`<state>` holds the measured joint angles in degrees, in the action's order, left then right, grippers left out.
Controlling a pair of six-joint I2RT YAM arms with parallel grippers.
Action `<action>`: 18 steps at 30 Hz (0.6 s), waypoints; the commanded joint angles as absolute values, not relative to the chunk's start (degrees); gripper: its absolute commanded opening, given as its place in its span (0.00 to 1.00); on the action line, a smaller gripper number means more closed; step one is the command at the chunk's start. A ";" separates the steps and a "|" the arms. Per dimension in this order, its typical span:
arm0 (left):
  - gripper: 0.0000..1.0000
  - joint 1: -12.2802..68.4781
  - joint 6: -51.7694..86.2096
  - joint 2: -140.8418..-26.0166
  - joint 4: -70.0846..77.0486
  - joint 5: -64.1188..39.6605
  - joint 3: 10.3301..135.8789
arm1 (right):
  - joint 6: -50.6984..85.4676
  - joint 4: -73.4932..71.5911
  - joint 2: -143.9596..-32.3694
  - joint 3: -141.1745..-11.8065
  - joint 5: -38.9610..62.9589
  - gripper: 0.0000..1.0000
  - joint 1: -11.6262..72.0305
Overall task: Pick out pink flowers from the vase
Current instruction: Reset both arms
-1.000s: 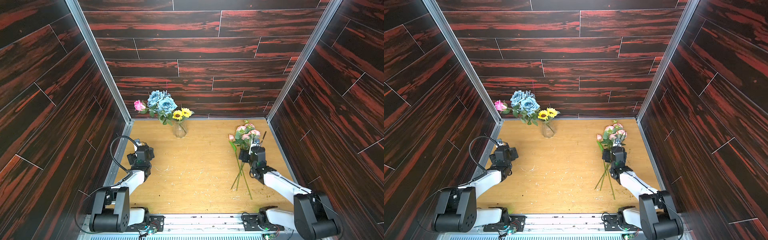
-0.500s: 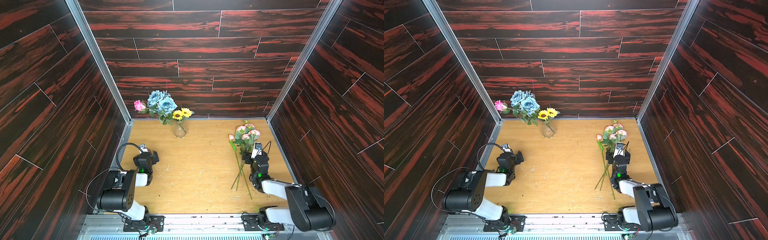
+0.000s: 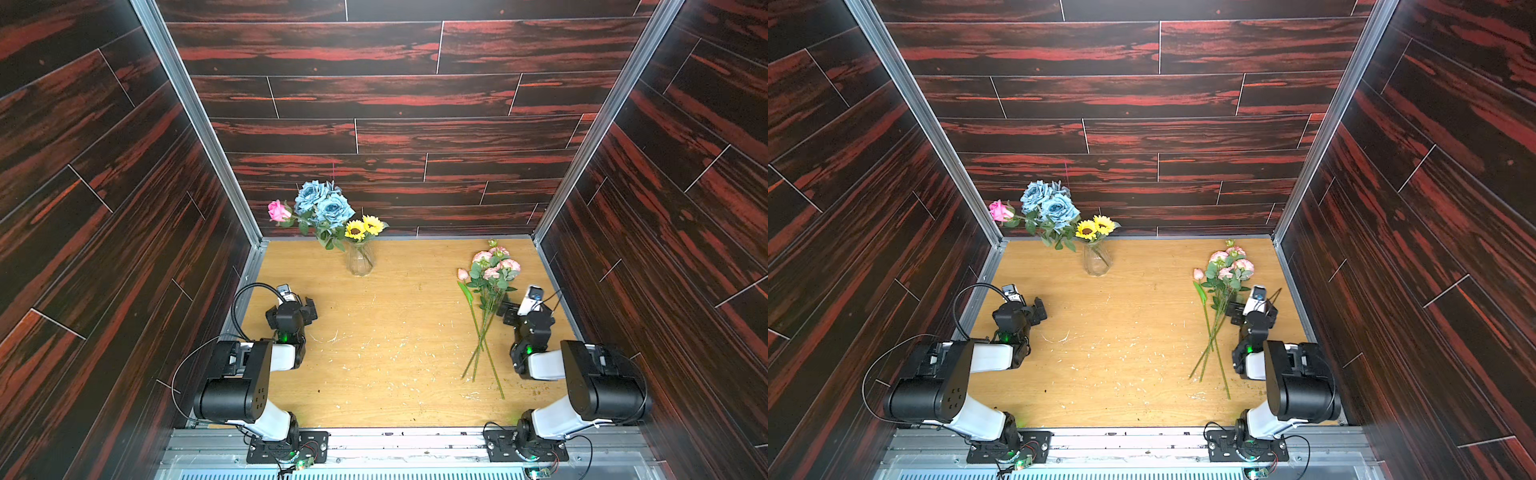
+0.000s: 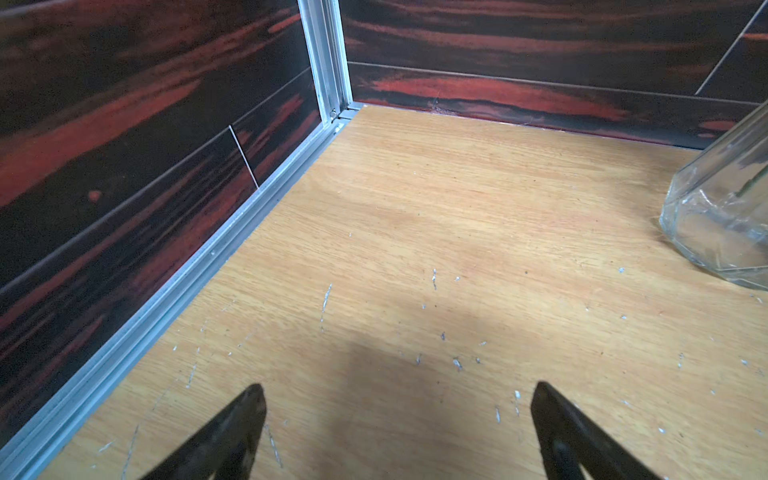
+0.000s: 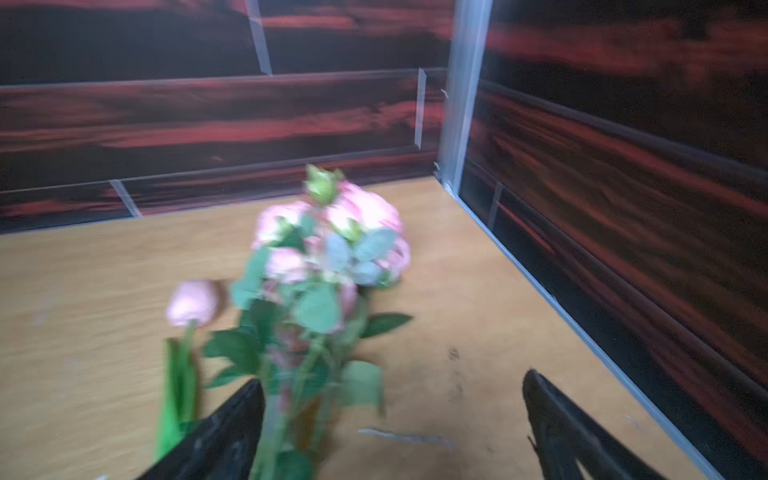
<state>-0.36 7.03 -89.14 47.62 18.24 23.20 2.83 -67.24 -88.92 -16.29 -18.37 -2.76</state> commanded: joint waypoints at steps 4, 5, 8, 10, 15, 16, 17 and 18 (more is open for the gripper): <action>1.00 -0.18 6.68 -88.24 48.03 19.38 23.82 | 6.01 -66.58 -89.21 -16.70 -15.03 0.99 -3.10; 1.00 -0.18 6.68 -88.23 47.99 19.42 23.82 | 6.04 -67.58 -89.66 -16.54 -15.12 0.99 -3.09; 1.00 -0.18 6.68 -88.23 48.04 19.42 23.81 | 6.05 -67.54 -89.49 -16.49 -15.16 0.99 -3.01; 1.00 -0.30 6.68 -88.22 48.00 19.40 23.82 | 6.03 -67.61 -89.36 -16.28 -15.21 0.99 -3.00; 1.00 -0.20 6.67 -88.21 48.01 19.33 23.82 | 6.03 -67.58 -89.30 -16.26 -15.20 0.99 -2.96; 1.00 -0.24 6.66 -88.22 47.99 19.38 23.82 | 5.97 -67.60 -89.30 -16.26 -15.28 0.99 -2.98; 1.00 -0.21 6.67 -88.19 48.00 19.36 23.82 | 5.98 -67.54 -89.37 -16.33 -15.25 0.99 -2.91; 1.00 -0.26 6.68 -88.22 47.99 19.33 23.82 | 5.98 -67.53 -89.32 -16.40 -15.27 0.99 -2.92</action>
